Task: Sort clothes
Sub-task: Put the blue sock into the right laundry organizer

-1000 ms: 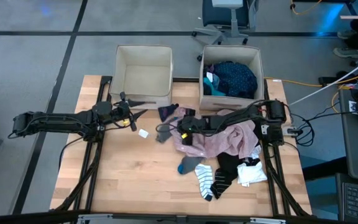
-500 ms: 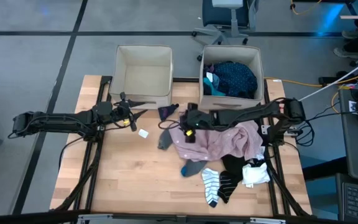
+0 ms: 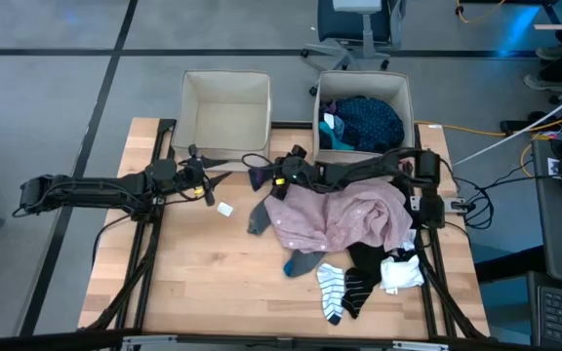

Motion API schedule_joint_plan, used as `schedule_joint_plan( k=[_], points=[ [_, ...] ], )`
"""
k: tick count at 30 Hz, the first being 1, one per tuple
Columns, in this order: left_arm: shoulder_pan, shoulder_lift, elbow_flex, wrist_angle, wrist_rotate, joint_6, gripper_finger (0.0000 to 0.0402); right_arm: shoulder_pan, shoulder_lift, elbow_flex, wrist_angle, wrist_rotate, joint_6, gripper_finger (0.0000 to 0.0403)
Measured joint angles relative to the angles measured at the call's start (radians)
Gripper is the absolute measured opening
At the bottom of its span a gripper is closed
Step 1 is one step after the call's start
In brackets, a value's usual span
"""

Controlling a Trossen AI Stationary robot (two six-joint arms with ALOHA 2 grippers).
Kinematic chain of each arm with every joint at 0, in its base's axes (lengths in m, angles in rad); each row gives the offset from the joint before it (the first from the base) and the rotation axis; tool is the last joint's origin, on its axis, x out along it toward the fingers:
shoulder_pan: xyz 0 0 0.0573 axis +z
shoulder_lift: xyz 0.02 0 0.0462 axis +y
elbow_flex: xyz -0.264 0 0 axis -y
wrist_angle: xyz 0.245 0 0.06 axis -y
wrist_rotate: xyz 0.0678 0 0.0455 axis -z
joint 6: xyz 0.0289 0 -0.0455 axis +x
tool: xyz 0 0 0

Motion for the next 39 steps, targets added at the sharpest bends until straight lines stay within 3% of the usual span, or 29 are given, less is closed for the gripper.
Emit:
schedule_joint_plan(
  k=[9,22,28,32,39],
  points=[
    [0.0,0.0,0.0,-0.007,0.0,0.0,0.0162,-0.022,0.08,0.009,0.045,-0.043,-0.008,0.023],
    [0.0,0.0,0.0,-0.007,0.0,-0.001,0.0162,-0.009,0.062,0.009,0.008,-0.037,-0.028,0.0013],
    [0.0,0.0,0.0,-0.008,0.0,-0.001,0.0162,0.044,-0.083,0.009,-0.071,0.047,-0.091,0.0029],
    [0.0,0.0,0.0,-0.008,0.0,-0.001,0.0162,0.083,-0.214,0.009,-0.135,0.103,-0.146,0.0012],
    [0.0,0.0,0.0,-0.011,0.0,-0.008,0.0162,0.109,-0.454,0.01,-0.266,0.346,-0.27,0.002]
  ],
)
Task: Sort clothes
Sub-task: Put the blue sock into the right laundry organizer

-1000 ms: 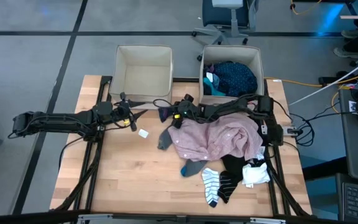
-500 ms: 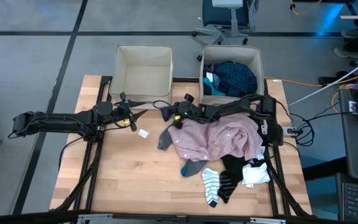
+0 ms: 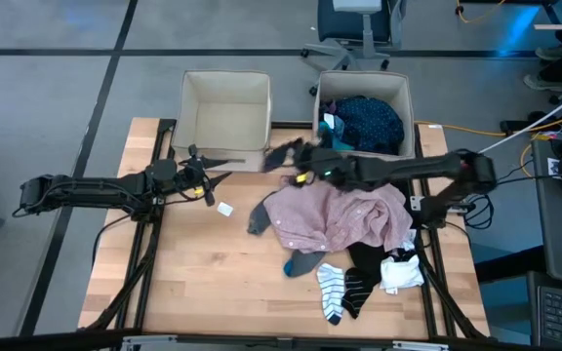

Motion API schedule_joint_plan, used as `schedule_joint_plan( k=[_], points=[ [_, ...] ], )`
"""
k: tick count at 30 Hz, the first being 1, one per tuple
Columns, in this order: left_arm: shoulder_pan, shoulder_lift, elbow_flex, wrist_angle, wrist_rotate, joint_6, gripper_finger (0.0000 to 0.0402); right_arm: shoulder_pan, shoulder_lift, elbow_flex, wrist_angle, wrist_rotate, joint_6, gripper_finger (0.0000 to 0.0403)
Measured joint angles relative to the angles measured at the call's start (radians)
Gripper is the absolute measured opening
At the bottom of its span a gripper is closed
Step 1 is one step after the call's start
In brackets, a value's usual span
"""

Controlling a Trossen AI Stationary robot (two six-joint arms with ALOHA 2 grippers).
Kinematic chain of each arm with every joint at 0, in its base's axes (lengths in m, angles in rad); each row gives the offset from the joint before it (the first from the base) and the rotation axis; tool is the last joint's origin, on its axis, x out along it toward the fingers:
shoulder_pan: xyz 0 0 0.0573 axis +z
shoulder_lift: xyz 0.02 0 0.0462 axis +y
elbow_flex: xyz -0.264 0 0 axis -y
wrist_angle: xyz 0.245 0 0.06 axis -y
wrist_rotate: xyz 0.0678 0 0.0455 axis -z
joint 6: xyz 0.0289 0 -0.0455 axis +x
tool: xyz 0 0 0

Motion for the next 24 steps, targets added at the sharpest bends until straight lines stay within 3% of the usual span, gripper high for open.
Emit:
schedule_joint_plan(
  k=[5,10,13,18,24],
  points=[
    [0.0,0.0,0.0,-0.005,0.0,-0.004,0.0162,-0.06,-0.151,0.0,-0.129,0.22,-0.079,0.0024],
    [0.0,0.0,0.0,-0.005,0.0,-0.003,0.0162,-0.19,-0.245,0.0,-0.213,0.252,-0.054,0.0025],
    [0.0,0.0,0.0,-0.004,0.0,-0.004,0.0162,-0.287,-0.252,0.0,-0.223,0.196,0.003,0.0025],
    [0.0,0.0,0.0,-0.003,0.0,-0.004,0.0162,-0.469,-0.229,-0.023,-0.219,-0.028,0.098,0.0025],
    [0.0,0.0,0.0,-0.004,0.0,-0.004,0.0162,-0.612,-0.188,-0.066,-0.221,-0.146,0.214,0.0038]
  ],
)
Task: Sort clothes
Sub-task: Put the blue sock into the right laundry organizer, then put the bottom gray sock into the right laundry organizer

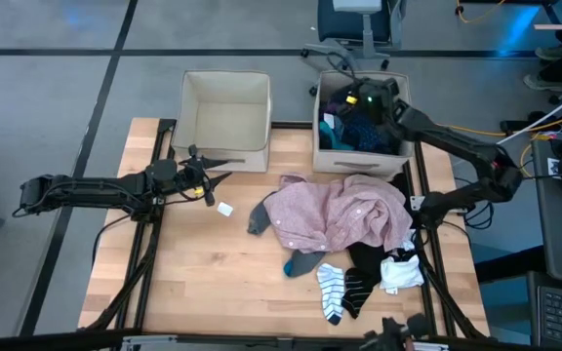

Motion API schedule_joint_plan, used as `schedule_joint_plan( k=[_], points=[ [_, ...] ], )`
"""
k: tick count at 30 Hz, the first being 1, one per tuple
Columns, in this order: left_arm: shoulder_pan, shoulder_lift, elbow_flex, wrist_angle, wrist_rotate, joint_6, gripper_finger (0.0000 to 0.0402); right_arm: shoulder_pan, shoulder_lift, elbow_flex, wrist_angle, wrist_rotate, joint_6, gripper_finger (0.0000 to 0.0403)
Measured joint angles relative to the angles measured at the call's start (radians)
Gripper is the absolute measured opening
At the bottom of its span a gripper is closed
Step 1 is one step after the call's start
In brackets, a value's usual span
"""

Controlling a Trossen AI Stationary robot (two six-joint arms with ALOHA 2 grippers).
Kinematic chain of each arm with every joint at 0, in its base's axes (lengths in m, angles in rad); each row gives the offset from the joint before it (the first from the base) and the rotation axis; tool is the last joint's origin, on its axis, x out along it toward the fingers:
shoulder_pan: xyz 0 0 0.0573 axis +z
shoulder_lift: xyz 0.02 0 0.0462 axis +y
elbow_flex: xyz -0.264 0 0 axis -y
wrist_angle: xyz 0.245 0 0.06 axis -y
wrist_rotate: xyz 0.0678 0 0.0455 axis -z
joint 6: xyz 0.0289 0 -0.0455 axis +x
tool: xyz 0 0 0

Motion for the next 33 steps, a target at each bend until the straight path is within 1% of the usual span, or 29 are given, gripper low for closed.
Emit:
schedule_joint_plan(
  k=[2,4,8,12,15,20,23,25,29,33],
  points=[
    [0.0,0.0,0.0,-0.002,0.001,-0.014,0.0162,-0.015,0.013,-0.006,-0.024,-0.045,0.027,0.0058],
    [0.0,0.0,0.0,-0.006,0.02,-0.034,0.0162,-0.018,0.016,-0.006,-0.053,-0.056,0.043,0.0087],
    [0.0,0.0,0.0,-0.009,0.057,-0.024,0.0162,-0.013,0.006,-0.002,-0.117,-0.065,0.046,0.0155],
    [0.0,0.0,0.0,-0.009,0.057,-0.022,0.0162,0.043,-0.036,0.028,-0.191,-0.082,0.042,0.021],
    [0.0,0.0,0.0,-0.008,0.057,-0.014,0.0162,0.113,-0.079,0.055,-0.227,-0.082,0.025,0.0234],
    [0.0,0.0,0.0,-0.001,0.057,-0.015,0.0162,0.265,-0.154,0.055,-0.231,-0.083,0.024,0.025],
    [0.0,0.0,0.0,-0.002,0.057,-0.013,0.0162,0.357,-0.161,0.028,-0.251,-0.119,0.02,0.0249],
    [0.0,0.0,0.0,-0.003,0.057,-0.012,0.0162,0.418,-0.16,-0.009,-0.232,-0.149,0.021,0.0249],
    [0.0,0.0,0.0,-0.002,0.057,-0.009,0.0162,0.533,-0.134,-0.13,-0.046,-0.189,0.029,0.0249],
    [0.0,0.0,0.0,0.001,0.057,-0.014,0.0162,0.624,-0.052,-0.233,0.173,-0.194,0.007,0.0249]
  ],
)
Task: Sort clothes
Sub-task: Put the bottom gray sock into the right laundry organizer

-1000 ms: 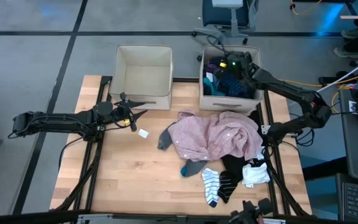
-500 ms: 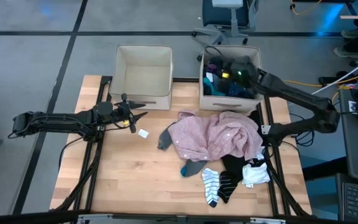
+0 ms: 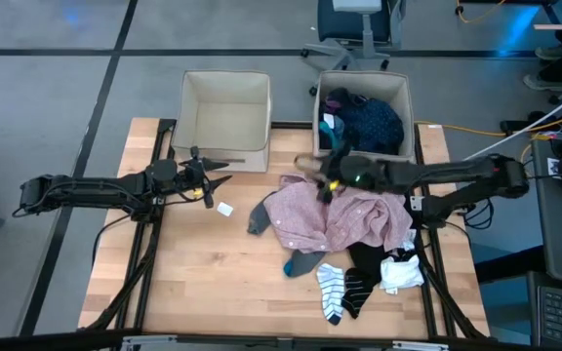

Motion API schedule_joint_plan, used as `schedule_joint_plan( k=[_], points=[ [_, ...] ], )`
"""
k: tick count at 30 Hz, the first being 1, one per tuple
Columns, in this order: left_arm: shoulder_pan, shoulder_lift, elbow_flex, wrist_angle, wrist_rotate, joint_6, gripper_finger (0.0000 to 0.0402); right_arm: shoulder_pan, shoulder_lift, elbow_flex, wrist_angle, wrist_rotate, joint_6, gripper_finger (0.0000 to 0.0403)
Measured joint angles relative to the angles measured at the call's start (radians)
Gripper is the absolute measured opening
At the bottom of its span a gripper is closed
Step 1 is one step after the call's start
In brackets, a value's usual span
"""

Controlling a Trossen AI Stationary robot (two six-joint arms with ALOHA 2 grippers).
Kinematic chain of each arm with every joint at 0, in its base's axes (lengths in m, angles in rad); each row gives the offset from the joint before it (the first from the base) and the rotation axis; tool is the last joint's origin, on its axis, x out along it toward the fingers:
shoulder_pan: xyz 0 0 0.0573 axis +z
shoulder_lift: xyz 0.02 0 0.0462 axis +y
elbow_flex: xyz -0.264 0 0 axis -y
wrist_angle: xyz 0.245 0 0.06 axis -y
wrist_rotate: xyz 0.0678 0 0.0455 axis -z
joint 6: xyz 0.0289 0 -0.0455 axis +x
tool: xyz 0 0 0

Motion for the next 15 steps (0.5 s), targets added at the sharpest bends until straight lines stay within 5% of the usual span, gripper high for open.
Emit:
schedule_joint_plan(
  k=[9,15],
  points=[
    [0.0,0.0,0.0,0.027,0.0,-0.028,0.0162,0.082,0.319,-0.026,0.328,-0.187,-0.103,0.0248],
    [0.0,0.0,0.0,0.013,0.0,-0.047,0.0162,0.115,0.369,-0.006,0.376,-0.221,-0.154,0.0248]
  ],
)
